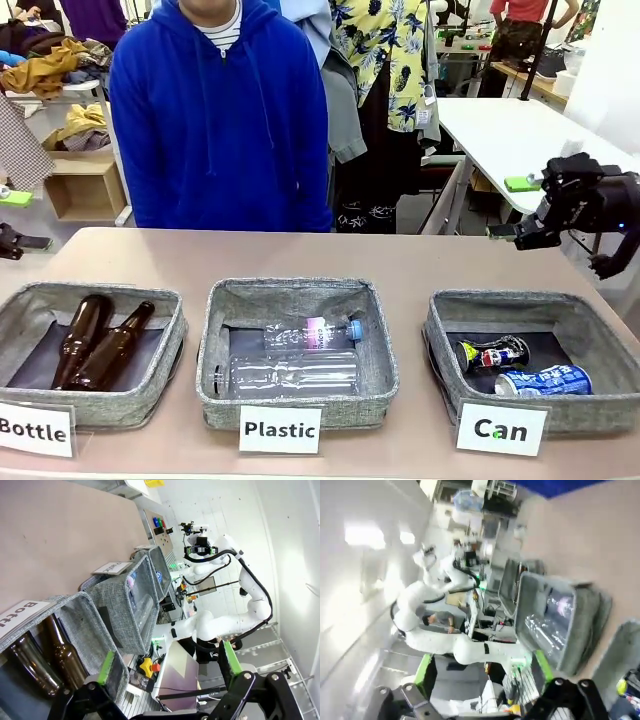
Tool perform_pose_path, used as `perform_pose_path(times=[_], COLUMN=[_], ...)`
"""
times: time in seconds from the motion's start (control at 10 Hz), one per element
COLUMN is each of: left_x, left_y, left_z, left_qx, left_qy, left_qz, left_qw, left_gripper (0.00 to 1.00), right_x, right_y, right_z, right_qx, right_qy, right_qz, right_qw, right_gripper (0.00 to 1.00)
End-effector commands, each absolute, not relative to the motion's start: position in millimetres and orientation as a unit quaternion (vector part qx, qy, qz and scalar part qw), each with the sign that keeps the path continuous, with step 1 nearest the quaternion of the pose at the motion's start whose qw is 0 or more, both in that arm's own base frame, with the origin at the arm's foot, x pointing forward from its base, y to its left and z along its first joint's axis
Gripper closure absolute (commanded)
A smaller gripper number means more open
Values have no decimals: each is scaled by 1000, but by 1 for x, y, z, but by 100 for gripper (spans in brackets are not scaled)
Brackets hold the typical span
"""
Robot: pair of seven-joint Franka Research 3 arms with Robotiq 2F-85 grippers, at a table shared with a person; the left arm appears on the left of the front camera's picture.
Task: Sort the can waste into the basket.
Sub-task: Pick up the can waste from the table and place it in the right Fabric basket.
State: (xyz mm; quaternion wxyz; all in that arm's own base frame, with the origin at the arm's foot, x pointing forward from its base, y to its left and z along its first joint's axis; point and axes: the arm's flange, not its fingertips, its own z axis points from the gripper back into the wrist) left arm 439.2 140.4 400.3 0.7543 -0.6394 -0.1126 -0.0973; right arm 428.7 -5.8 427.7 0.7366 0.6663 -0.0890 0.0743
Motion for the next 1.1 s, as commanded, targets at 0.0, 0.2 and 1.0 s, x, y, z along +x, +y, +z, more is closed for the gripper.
perform_pose_path(times=[0.0,0.2,1.0], left_x=[437,437,437], left_y=[140,140,140], left_z=[401,401,401], left_qx=[-637,-637,-637], left_qy=[-111,-111,-111], left_qz=[-98,-98,-98], left_qw=[757,757,757], left_gripper=[0,0,0], right_x=[425,425,425], right_y=[3,3,3], right_z=[436,436,436], right_qx=[626,626,626], right_qy=[-58,-58,-58], right_qz=[143,143,143], right_qw=[764,764,764], right_gripper=[0,0,0])
